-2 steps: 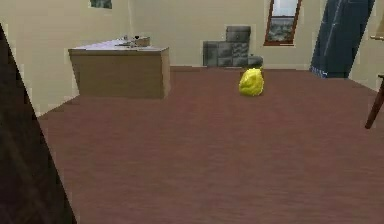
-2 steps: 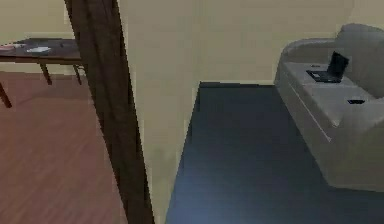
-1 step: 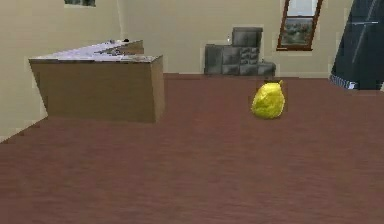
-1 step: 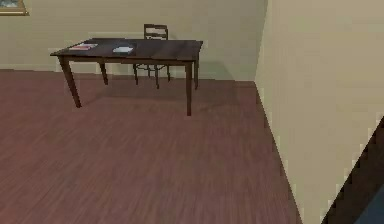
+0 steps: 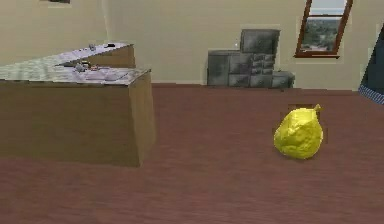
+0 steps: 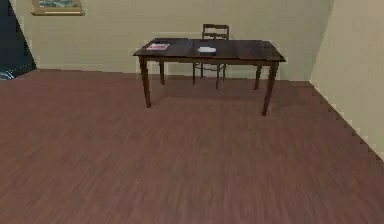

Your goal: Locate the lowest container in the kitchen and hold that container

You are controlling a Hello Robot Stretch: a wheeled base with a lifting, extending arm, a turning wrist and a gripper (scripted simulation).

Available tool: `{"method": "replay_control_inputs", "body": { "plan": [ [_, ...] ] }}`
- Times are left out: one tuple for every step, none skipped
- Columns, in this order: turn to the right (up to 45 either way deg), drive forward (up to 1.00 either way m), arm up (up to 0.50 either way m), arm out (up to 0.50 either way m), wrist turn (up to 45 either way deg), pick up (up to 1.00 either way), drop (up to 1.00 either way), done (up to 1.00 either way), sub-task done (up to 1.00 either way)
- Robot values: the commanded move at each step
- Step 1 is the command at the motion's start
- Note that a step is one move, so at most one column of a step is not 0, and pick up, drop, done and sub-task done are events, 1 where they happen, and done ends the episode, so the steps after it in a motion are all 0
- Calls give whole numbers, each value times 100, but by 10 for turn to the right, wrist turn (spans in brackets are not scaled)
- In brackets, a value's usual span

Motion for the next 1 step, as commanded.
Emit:
{"method": "replay_control_inputs", "body": {
  "plan": [
    [0, 100, 0, 0, 0, 0, 0, 0, 0]
  ]
}}
